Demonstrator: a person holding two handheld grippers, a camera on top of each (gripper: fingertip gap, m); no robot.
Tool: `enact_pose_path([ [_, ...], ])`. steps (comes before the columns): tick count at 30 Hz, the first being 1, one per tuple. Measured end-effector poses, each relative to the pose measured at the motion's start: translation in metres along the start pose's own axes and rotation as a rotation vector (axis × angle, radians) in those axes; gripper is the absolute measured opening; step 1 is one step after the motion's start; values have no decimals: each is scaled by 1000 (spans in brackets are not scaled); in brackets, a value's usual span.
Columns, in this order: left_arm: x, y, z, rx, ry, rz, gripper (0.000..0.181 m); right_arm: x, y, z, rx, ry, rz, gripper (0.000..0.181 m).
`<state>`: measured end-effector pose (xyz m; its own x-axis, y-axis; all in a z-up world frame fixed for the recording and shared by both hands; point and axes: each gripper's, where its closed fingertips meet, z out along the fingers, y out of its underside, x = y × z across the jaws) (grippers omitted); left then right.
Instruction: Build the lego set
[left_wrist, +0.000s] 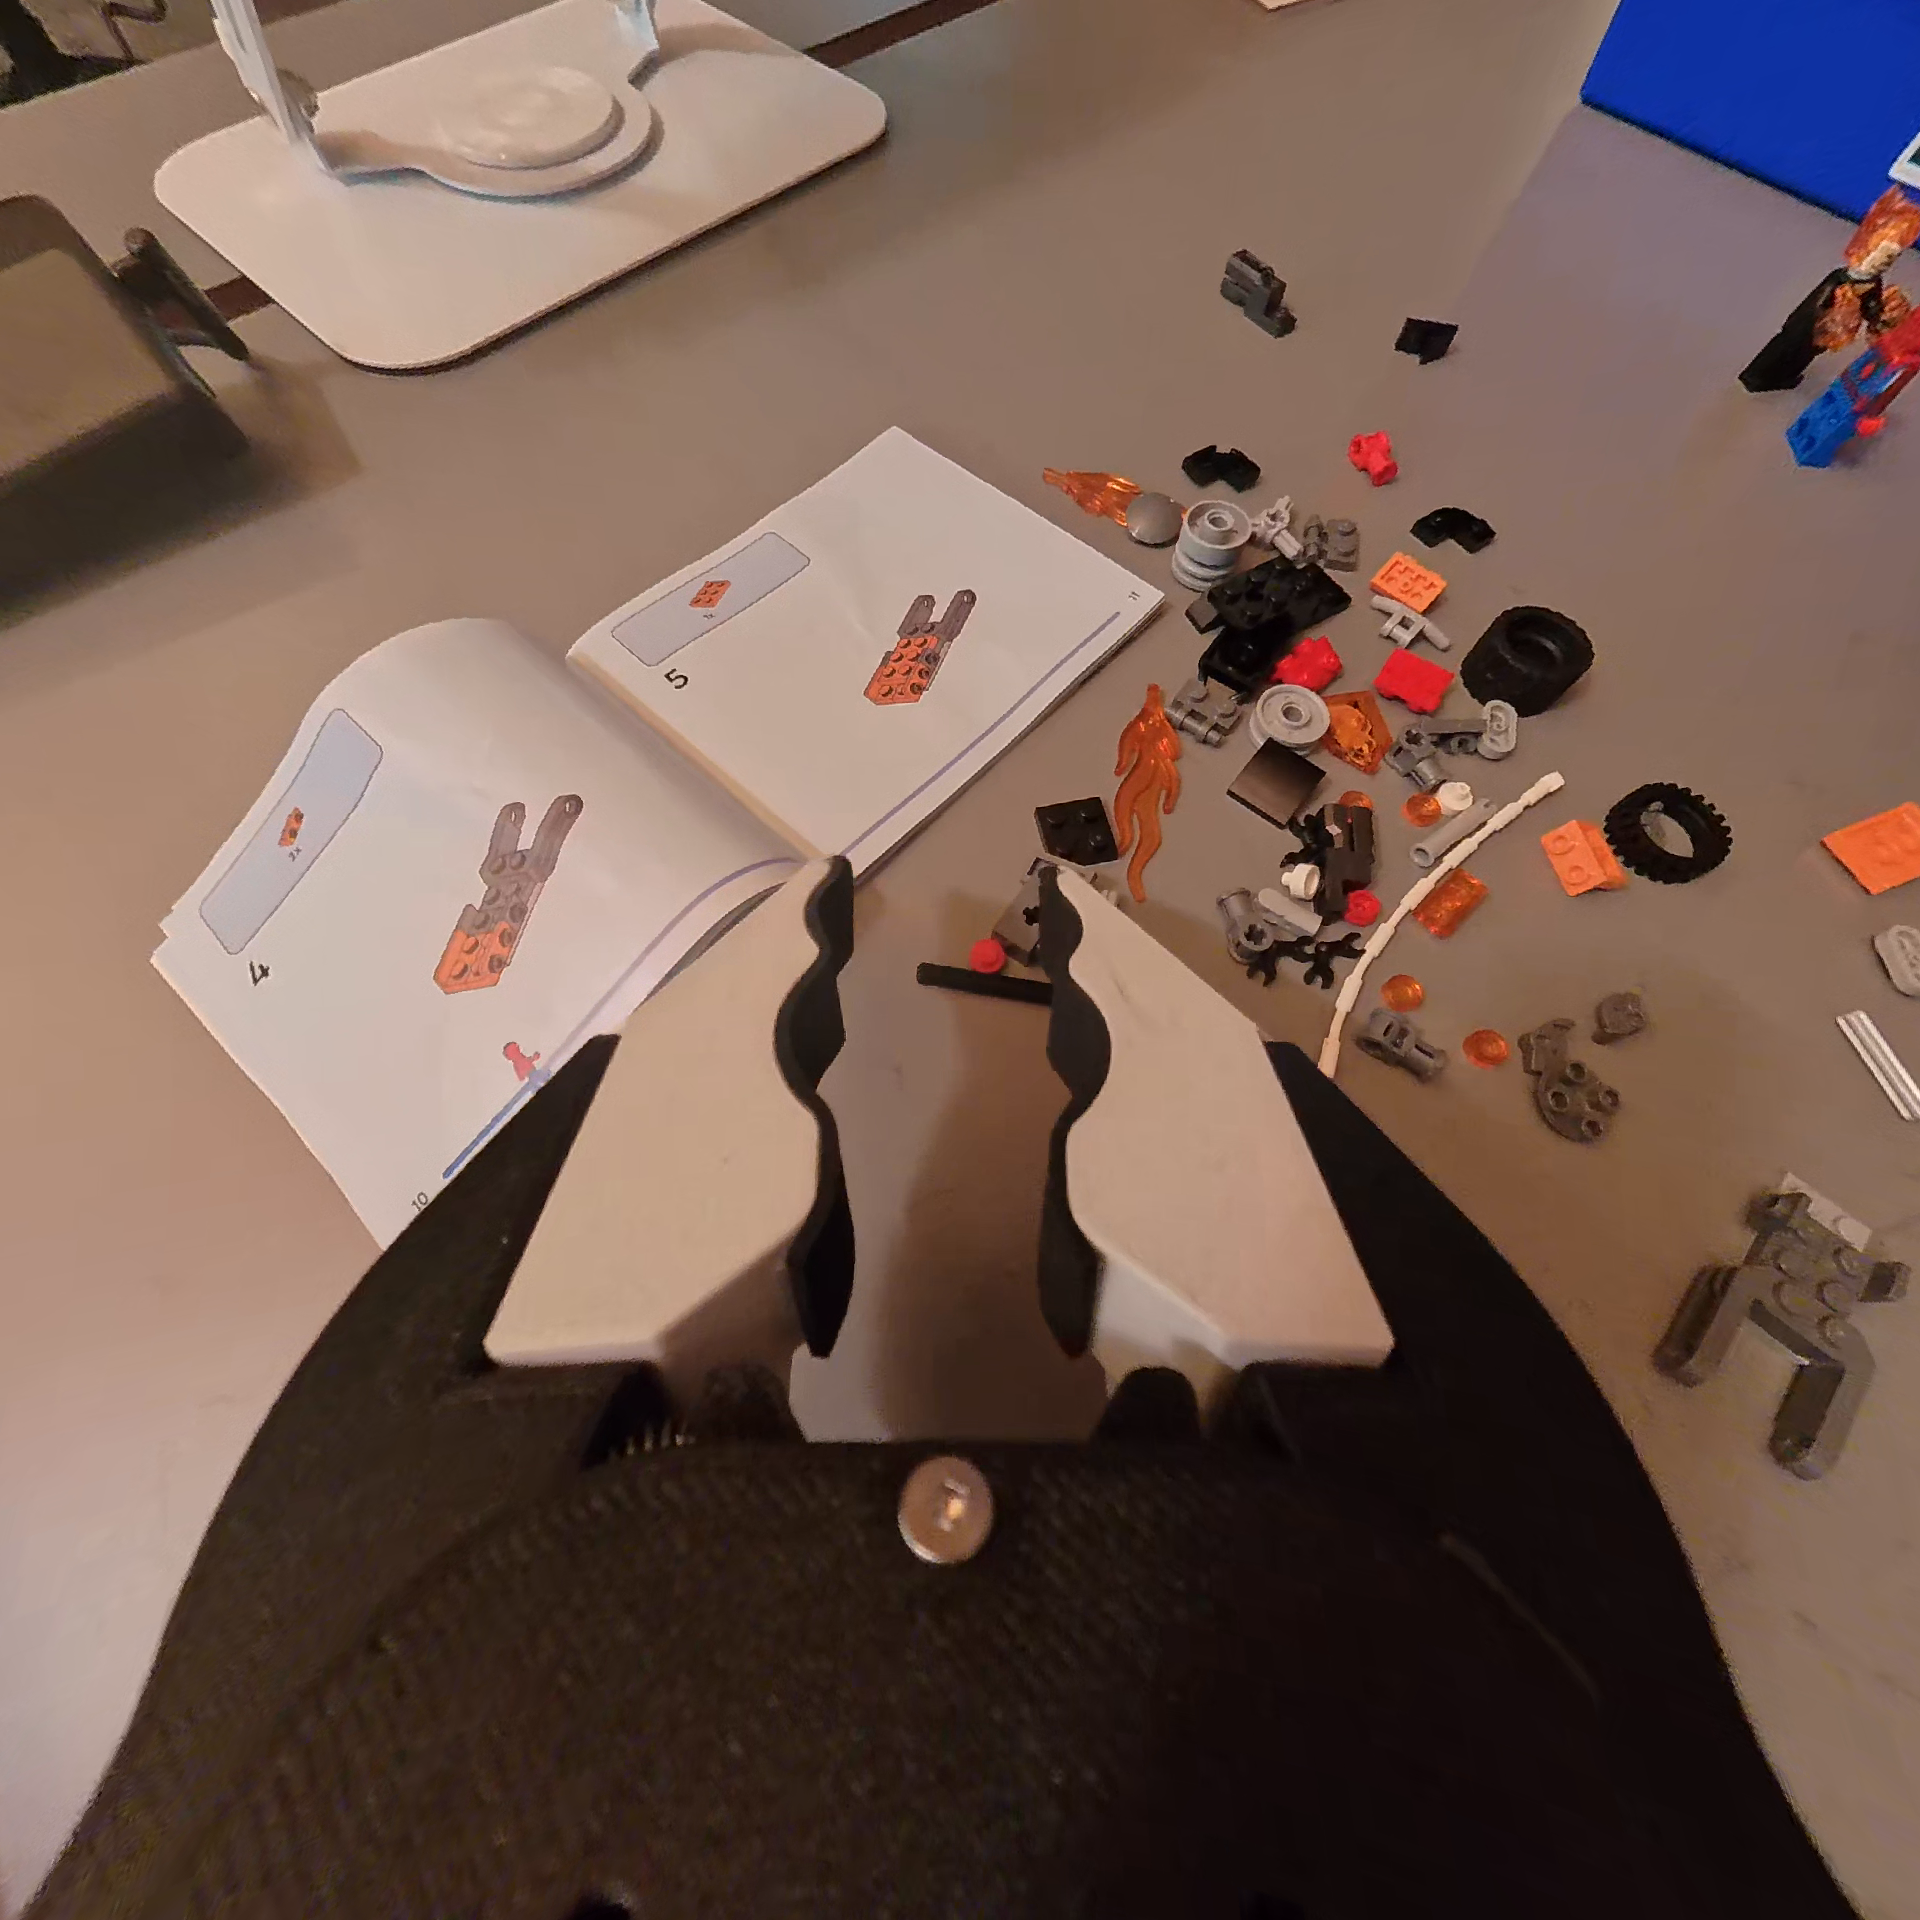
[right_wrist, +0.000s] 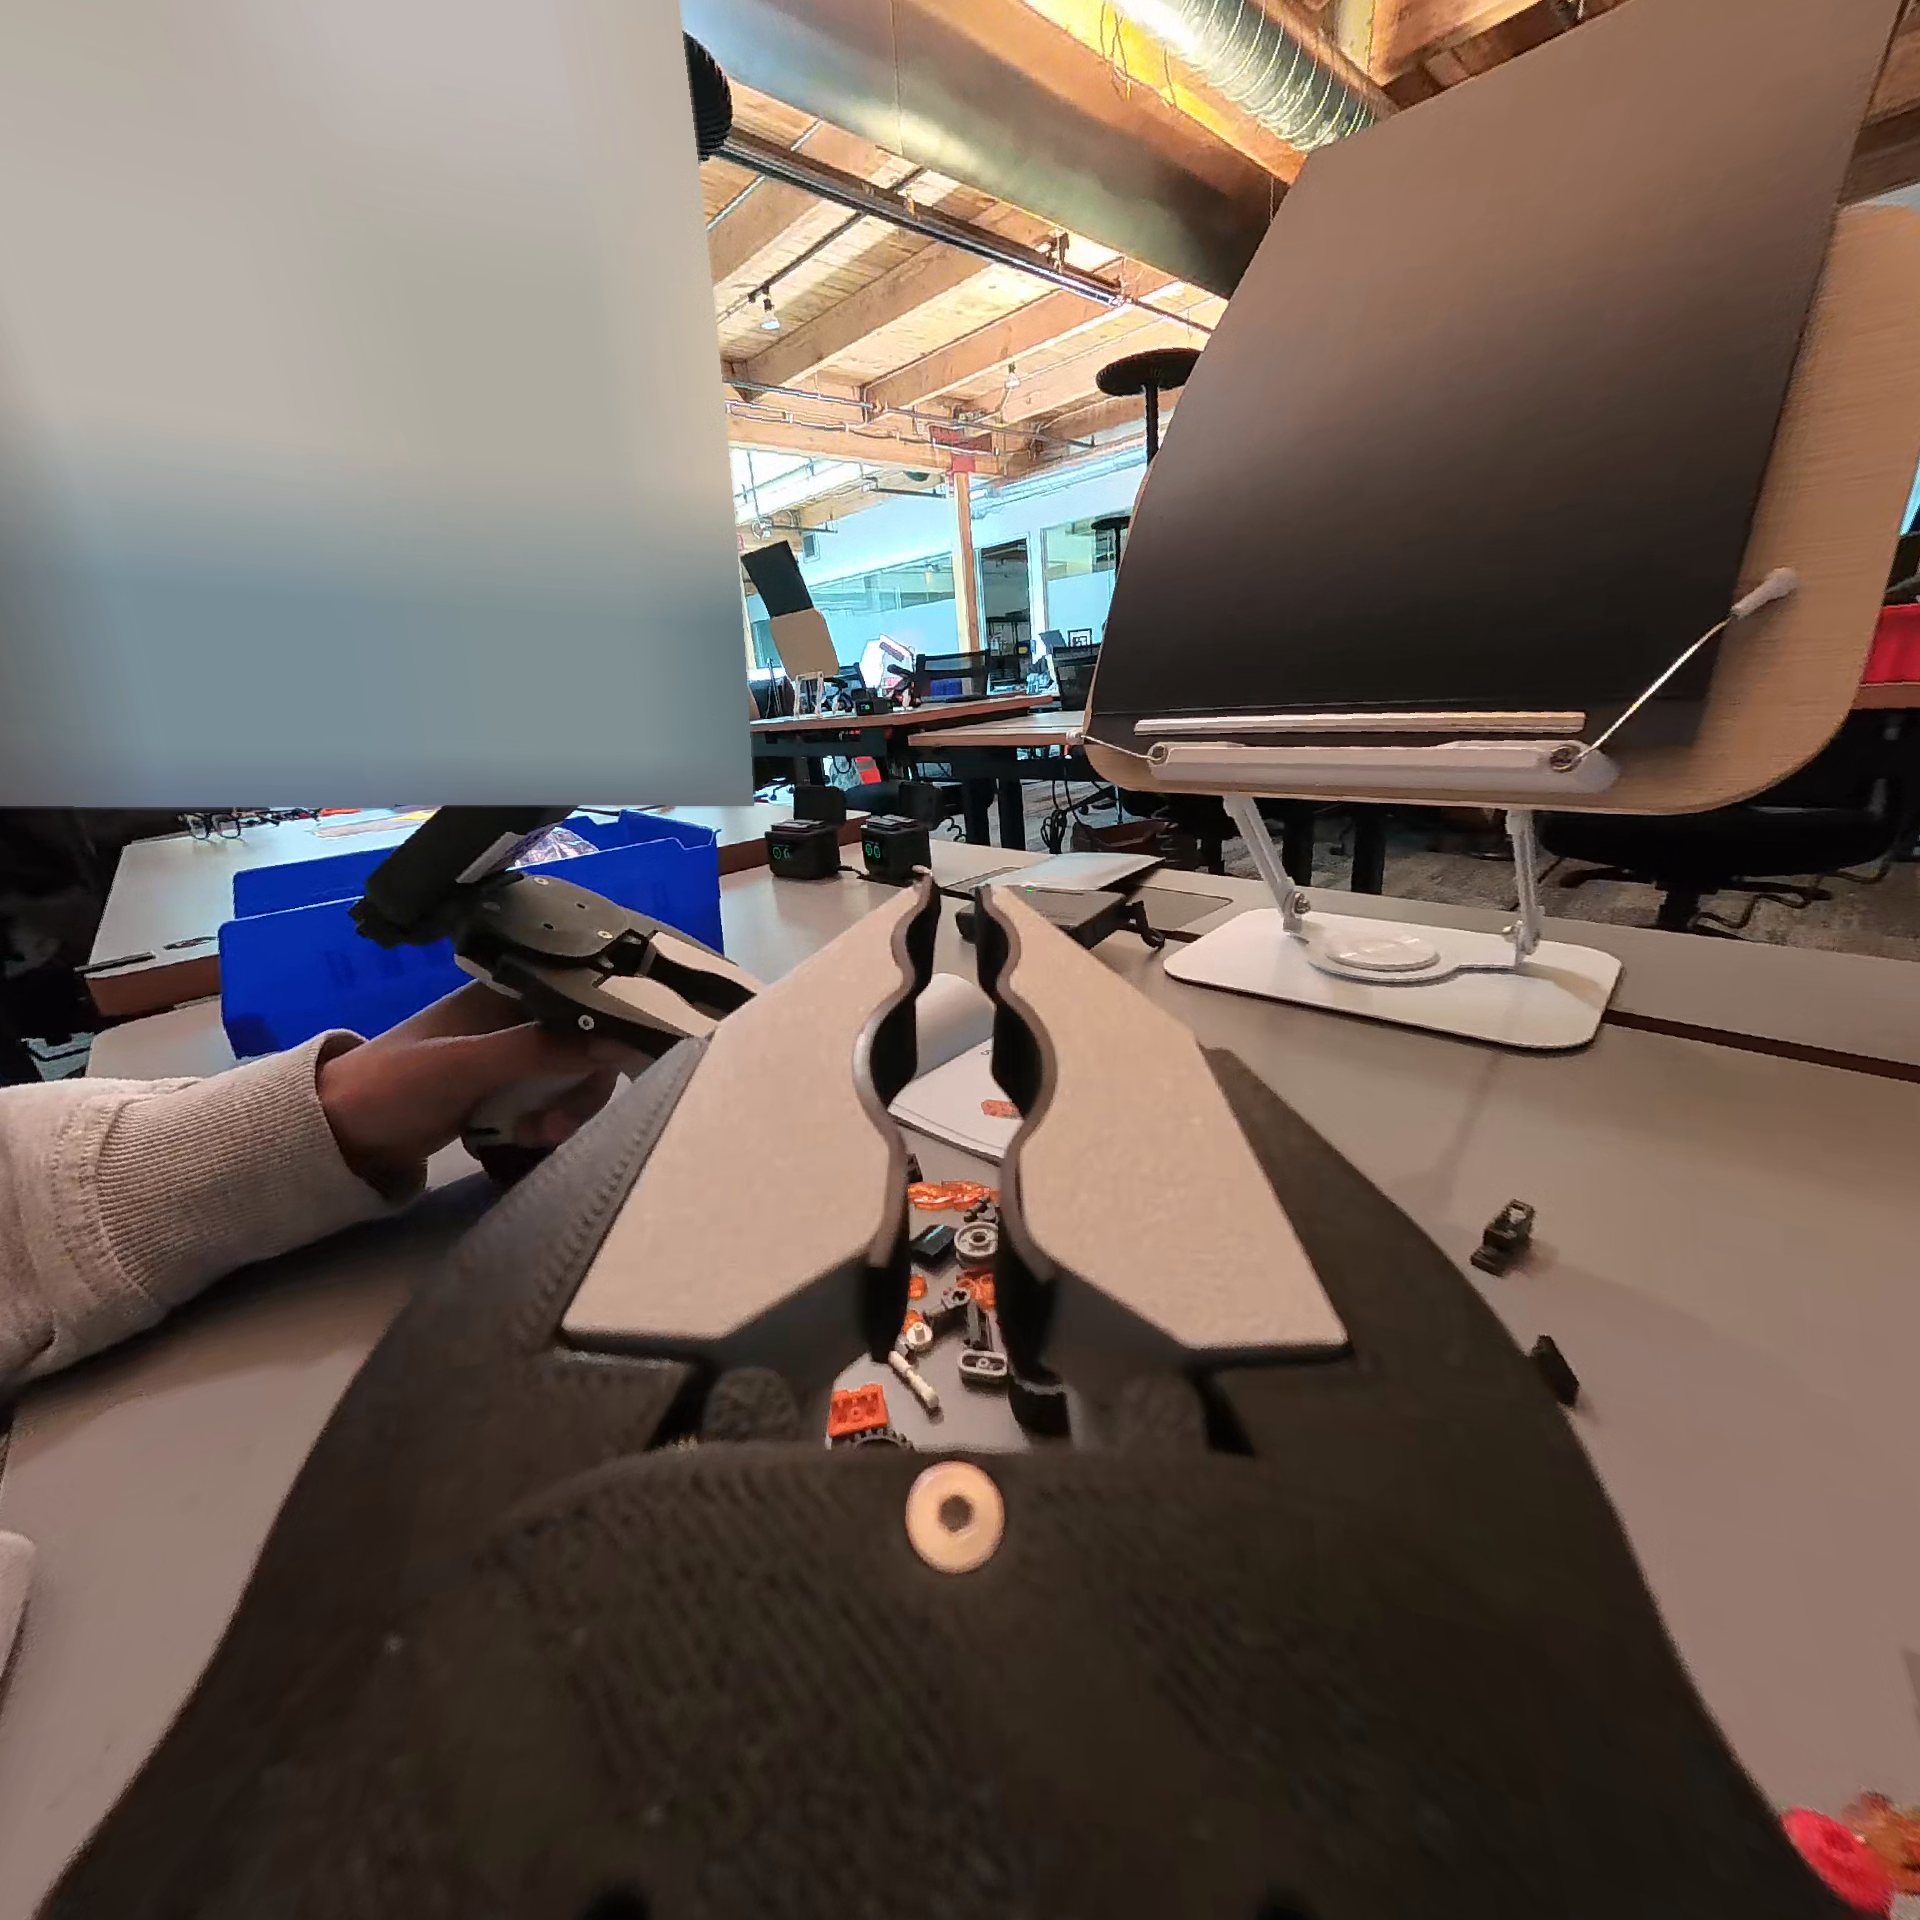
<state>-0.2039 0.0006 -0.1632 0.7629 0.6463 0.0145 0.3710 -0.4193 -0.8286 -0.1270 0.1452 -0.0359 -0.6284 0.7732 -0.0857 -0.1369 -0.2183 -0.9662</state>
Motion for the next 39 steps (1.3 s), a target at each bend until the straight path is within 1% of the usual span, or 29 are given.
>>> enact_pose_path([
  [33, 1, 0, 1, -5, -1, 10, 34, -3, -1, -1, -15, -12, 19, 4],
  [36, 1, 1, 1, -6, -1, 11, 35, -4, 0, 0, -24, -15, 21, 4],
  [39, 1, 1, 1, -8, -2, 13, 35, -6, 9, 4, -66, -31, 31, 7],
])
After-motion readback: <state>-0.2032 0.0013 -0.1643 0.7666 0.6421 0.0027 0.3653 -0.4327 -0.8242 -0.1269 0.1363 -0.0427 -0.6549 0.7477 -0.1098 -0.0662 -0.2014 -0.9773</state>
